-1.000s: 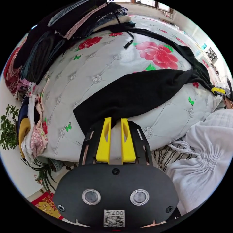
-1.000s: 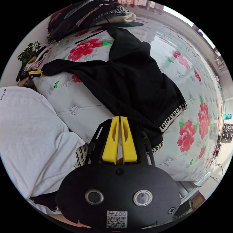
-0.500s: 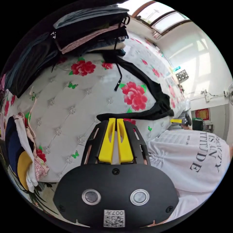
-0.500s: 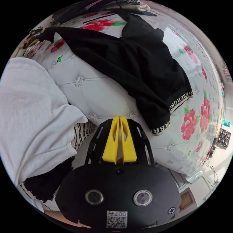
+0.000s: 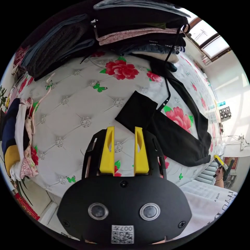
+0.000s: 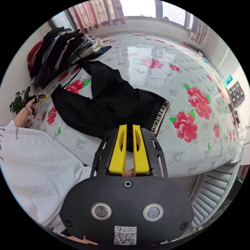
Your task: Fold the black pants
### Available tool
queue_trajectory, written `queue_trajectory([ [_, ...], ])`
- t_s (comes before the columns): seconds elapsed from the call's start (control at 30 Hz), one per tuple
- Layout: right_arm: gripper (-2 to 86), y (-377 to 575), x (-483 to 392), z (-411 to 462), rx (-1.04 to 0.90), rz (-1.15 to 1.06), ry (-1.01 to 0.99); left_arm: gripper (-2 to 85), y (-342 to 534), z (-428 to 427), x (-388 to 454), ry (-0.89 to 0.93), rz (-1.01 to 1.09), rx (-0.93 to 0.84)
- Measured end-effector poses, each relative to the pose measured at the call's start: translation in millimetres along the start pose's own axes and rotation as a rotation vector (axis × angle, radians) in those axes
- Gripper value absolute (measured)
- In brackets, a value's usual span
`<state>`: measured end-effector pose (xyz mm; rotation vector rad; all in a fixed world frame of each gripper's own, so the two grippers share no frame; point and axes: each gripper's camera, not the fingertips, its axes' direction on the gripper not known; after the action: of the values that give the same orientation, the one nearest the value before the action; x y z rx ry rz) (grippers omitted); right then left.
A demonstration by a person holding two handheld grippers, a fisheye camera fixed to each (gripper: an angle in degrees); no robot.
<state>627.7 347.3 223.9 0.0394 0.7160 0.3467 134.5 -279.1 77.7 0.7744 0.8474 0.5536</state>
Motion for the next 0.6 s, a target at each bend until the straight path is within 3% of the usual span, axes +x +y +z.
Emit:
queue_trajectory([
  [0.1,2.2,-6,14,15,-0.002,0.059,-0.065,12.0,-9,27,15,-0.095,0.025,-0.068],
  [0.2,1.7,-4,7,53,-0.18,-0.007,-0.084,9.5,-5,31,26,-0.14,0.092,-0.034],
  [0.23,1.3,5,3,66,-0.269,-0.059,-0.074,6.9,-4,31,26,-0.134,0.09,-0.031],
  [0.27,0.9,18,2,59,-0.216,-0.092,-0.065,1.7,-1,31,24,-0.106,0.085,-0.036],
  [0.43,-0.1,67,27,58,-0.444,-0.105,-0.01,-0.7,23,23,9,-0.042,0.015,-0.078],
  [0.5,-0.1,76,38,44,-0.413,-0.058,0.039,-0.9,45,5,0,-0.025,-0.002,-0.044],
  [0.6,0.2,64,53,8,-0.194,0.061,-0.025,-0.9,64,-27,-28,-0.053,-0.114,0.033],
])
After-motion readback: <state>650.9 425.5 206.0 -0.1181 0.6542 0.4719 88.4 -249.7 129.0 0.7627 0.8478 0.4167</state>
